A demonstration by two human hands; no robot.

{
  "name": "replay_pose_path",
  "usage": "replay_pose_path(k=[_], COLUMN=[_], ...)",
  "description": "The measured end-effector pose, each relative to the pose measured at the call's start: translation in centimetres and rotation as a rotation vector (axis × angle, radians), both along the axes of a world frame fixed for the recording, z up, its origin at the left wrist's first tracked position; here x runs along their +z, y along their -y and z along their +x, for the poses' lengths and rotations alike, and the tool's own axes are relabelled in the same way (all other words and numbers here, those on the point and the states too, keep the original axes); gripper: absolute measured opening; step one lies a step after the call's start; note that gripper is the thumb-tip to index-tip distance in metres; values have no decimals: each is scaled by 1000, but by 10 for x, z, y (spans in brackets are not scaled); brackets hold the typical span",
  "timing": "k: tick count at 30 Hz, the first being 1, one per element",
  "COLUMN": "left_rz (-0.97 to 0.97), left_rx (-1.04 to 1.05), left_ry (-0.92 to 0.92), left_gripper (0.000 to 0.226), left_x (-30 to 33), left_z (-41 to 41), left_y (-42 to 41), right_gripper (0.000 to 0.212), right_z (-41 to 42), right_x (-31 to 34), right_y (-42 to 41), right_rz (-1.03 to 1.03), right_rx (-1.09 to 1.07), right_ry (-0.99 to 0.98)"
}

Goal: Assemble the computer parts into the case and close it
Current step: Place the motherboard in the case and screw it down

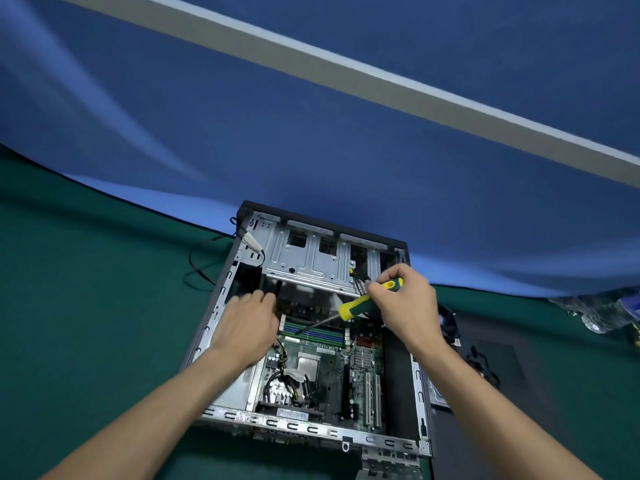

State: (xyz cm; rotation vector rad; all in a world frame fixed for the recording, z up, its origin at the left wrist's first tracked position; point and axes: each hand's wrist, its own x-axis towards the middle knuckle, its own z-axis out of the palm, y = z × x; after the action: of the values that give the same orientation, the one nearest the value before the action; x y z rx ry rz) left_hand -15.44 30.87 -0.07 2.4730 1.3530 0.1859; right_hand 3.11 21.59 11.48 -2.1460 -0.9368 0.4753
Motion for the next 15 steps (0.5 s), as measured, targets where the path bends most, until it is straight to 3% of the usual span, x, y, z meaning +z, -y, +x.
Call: replay_pose_path(k=[6, 15], left_rz=[51, -19], left_rx=[2, -88], left_ry=[-38, 6], left_gripper=[26, 30], left_x=[-9, -2], left_z=[1, -4], left_y=[-3, -17], right_gripper=[15, 16], right_z=[-23, -47], right_x=[-26, -54], right_y=[-8, -16], right_rz=[-110, -248], right_rx=[164, 407], right_ry=[-38, 48])
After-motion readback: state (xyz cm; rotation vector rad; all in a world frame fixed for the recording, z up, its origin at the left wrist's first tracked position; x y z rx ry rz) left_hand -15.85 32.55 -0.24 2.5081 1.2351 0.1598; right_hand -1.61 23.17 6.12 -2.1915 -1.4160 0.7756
